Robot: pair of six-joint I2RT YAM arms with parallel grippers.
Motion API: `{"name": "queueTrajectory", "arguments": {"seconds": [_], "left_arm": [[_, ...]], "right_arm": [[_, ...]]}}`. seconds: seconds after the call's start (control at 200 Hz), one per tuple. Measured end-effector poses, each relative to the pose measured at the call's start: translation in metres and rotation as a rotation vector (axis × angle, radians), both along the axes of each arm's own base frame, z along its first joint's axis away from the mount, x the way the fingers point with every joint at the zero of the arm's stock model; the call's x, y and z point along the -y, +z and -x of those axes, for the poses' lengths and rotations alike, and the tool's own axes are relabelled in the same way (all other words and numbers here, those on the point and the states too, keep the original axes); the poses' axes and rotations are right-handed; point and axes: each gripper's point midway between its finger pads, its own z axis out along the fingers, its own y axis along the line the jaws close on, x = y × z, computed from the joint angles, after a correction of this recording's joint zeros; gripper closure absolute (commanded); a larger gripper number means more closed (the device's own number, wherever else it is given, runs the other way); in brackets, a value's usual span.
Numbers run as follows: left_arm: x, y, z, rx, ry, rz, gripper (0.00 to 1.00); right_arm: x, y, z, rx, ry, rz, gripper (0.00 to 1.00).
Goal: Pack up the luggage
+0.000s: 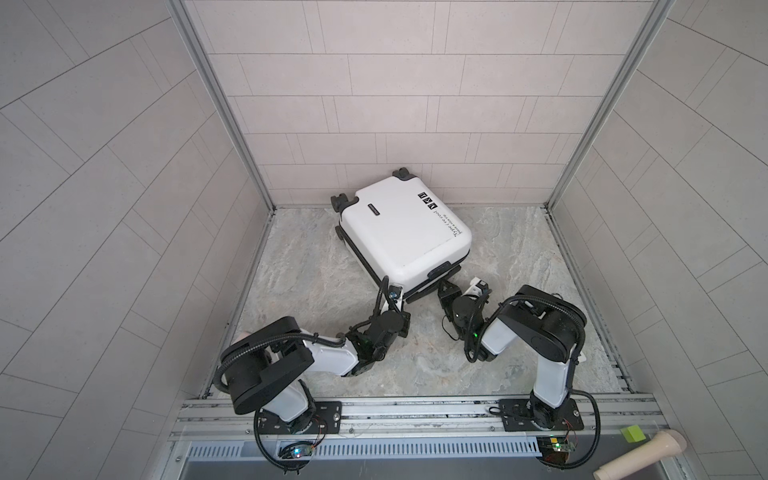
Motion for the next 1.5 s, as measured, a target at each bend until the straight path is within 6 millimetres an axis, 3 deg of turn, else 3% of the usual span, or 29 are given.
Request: {"name": "queueTrajectory", "arguments": {"seconds": [0.22,0.67,0.926,1.081,1.346,1.501], "left_arm": [[0.009,-0.003,-0.007,0.028,0.015,-0.074,1.00],[0.023,-0.002,-0.013,0.006,0.015,-0.188,1.00],[0.020,-0.002,-0.012,-0.006,0.023,-0.147,1.00],[-0.008,-0.002,-0.004,-0.002,0.062,-0.093,1.00],[-0.080,-0.001,0.010,0.016,0.196,-0.011,1.00],[-0.097,-0.001,0.017,0.008,0.213,-0.029,1.00]], "right_arm": [[-0.004,0.000,-0.002,0.011,-0.027,-0.008,1.00],[0.008,-0.001,-0.006,0.021,-0.102,0.006,1.00],[0.008,-0.003,0.000,0.023,-0.085,0.022,1.00],[-0.017,-0.003,0.017,0.027,-0.009,0.026,1.00],[-0.085,-0.003,0.047,0.037,0.156,0.000,1.00],[-0.102,-0.002,0.049,0.044,0.192,-0.021,1.00]]}}
